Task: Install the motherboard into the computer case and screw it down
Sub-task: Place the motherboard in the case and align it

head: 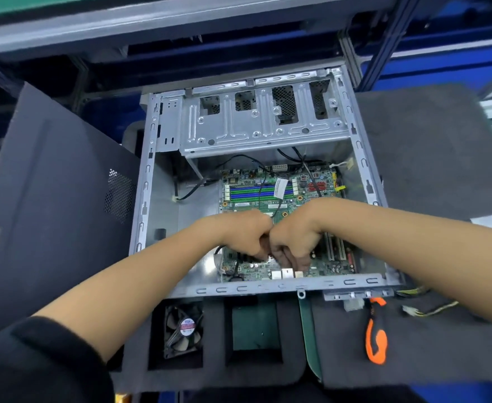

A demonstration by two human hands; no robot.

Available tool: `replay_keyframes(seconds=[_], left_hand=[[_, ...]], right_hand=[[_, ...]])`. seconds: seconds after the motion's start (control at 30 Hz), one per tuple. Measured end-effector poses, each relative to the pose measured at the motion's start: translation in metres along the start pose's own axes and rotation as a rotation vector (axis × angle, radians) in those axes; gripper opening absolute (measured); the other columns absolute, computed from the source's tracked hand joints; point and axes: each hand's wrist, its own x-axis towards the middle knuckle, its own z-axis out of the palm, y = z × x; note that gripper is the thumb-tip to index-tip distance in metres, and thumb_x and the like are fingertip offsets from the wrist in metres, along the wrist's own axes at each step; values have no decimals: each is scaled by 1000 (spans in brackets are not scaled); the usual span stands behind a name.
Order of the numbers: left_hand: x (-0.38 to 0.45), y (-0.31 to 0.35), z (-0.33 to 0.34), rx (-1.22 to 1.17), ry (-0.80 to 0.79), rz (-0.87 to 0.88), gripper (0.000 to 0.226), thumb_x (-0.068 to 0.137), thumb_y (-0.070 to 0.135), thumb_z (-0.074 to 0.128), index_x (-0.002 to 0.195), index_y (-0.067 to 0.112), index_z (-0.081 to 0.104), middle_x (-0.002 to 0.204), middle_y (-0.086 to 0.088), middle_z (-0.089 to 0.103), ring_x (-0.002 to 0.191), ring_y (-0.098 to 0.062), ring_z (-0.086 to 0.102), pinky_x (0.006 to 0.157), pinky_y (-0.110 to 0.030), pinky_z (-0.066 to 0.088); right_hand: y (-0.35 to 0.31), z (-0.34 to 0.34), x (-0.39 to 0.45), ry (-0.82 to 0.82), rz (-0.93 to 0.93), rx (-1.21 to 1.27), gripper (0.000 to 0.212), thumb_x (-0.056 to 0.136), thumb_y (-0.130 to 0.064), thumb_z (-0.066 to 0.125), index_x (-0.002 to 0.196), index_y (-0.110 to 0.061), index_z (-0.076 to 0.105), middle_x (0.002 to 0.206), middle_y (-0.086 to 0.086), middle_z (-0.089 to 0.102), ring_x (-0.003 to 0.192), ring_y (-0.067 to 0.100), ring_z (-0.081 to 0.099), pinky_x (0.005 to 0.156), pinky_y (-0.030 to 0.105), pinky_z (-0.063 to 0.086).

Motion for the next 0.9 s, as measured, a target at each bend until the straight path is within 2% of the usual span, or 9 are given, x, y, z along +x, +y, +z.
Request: replay_keyframes(seconds=[0.07, 0.17, 0.33, 0.4, 0.5, 0.67, 0.77, 0.83, 0.9], left_hand=[[-5, 5, 0, -145, -62, -15, 15, 79, 16, 73, 72, 18, 59, 61, 10, 58, 50, 2, 52, 46, -9, 37], [-11, 14, 1, -268, -178, -54, 11, 82, 15, 71, 80, 23, 64, 61, 20, 62, 50, 9, 53, 49, -6, 38], [-15, 28, 5, -255, -250, -63, 25, 87, 9, 63, 111, 13, 65, 99, 5, 69, 81, -3, 60, 67, -8, 46], [-15, 32, 8, -289, -277, -94, 31, 89, 6, 60, 119, 11, 63, 116, -4, 67, 97, -15, 60, 88, -24, 49], [-18, 36, 7, -378, -330, -129, 24, 91, 2, 56, 108, 18, 64, 109, -4, 68, 90, -16, 64, 78, -25, 55], [-20, 44, 5, -453, -357, -194, 27, 93, -2, 51, 95, 20, 66, 98, -6, 68, 78, -15, 65, 75, -27, 55], [-18, 52, 9, -328, -315, -199, 17, 93, 8, 55, 108, 13, 63, 108, -8, 65, 86, -16, 62, 78, -28, 53], [-14, 56, 12, -202, -286, -187, 26, 95, 16, 56, 120, 10, 57, 112, -4, 61, 90, -15, 58, 75, -23, 50], [-10, 58, 13, -164, -285, -196, 23, 95, 15, 55, 117, 9, 55, 118, -8, 60, 92, -18, 58, 76, -25, 49]], right_hand=[[1, 2, -6, 11, 20, 19, 36, 80, 1, 71, 115, 1, 62, 101, 8, 68, 97, 25, 64, 70, 20, 52], [3, 7, -16, 31, 9, 110, 30, 80, 8, 66, 109, 3, 66, 101, 16, 71, 86, 26, 66, 77, 33, 53], [4, 21, -30, 114, 66, 229, 24, 85, 10, 57, 107, 2, 65, 100, 18, 68, 73, 17, 64, 63, 26, 55], [3, 27, -33, 151, 91, 210, 18, 90, 5, 54, 105, 2, 63, 96, 18, 65, 74, 19, 61, 64, 28, 52], [2, 32, -38, 208, 120, 179, 14, 92, 0, 51, 88, -10, 59, 84, 8, 59, 68, 17, 54, 61, 27, 46], [-3, 38, -43, 262, 156, 196, 11, 91, 0, 47, 90, -8, 55, 83, 8, 53, 66, 18, 46, 58, 27, 39], [-5, 42, -46, 318, 177, 146, 12, 92, -8, 51, 82, -12, 56, 73, 1, 52, 60, 15, 43, 54, 25, 36], [-5, 44, -48, 369, 179, 122, 20, 95, -13, 50, 75, -14, 53, 69, 0, 48, 58, 16, 38, 53, 26, 32], [-5, 46, -52, 412, 165, 131, 25, 97, -13, 48, 71, -15, 49, 69, 0, 45, 60, 16, 35, 56, 28, 31]])
